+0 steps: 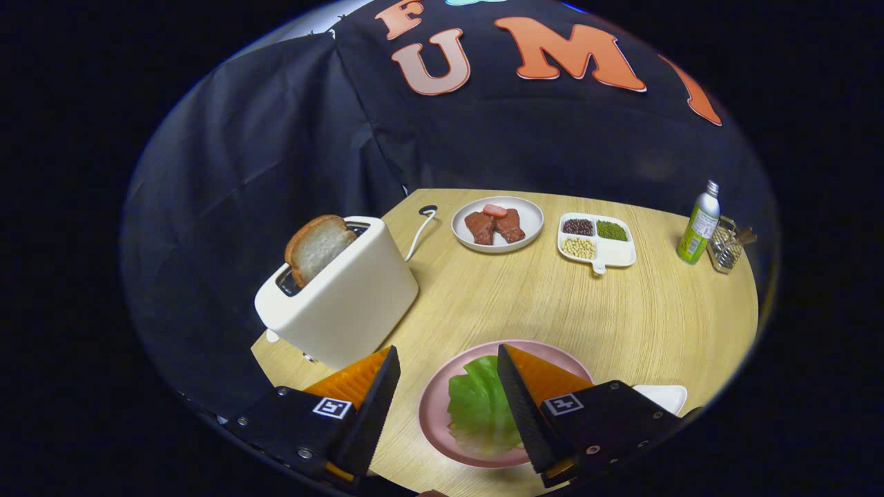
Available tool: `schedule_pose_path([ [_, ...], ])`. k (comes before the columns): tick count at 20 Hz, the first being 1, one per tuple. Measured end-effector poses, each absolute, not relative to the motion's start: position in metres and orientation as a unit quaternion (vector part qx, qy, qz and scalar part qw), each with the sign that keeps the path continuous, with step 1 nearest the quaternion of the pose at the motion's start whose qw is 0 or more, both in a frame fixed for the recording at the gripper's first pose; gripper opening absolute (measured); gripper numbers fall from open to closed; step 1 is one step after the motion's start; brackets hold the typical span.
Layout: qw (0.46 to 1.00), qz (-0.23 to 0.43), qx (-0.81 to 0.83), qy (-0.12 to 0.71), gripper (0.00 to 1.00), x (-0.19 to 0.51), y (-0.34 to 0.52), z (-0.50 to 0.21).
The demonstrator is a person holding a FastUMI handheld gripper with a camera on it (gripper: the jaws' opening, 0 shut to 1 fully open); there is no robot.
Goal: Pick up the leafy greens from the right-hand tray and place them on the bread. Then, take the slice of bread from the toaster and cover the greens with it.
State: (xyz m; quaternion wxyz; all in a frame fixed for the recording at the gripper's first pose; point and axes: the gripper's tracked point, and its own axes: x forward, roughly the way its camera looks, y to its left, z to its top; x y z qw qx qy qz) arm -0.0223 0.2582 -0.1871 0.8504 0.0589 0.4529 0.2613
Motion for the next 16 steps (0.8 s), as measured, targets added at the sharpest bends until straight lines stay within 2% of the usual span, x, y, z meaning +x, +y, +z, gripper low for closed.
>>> schedule_pose_path([
  [6,0.835,0.303,0.086,0.451,0.94,-0.016,0.313,-0.140],
  [16,0.802,0.335,0.136,0.475,0.95,0.007,0.389,-0.101],
])
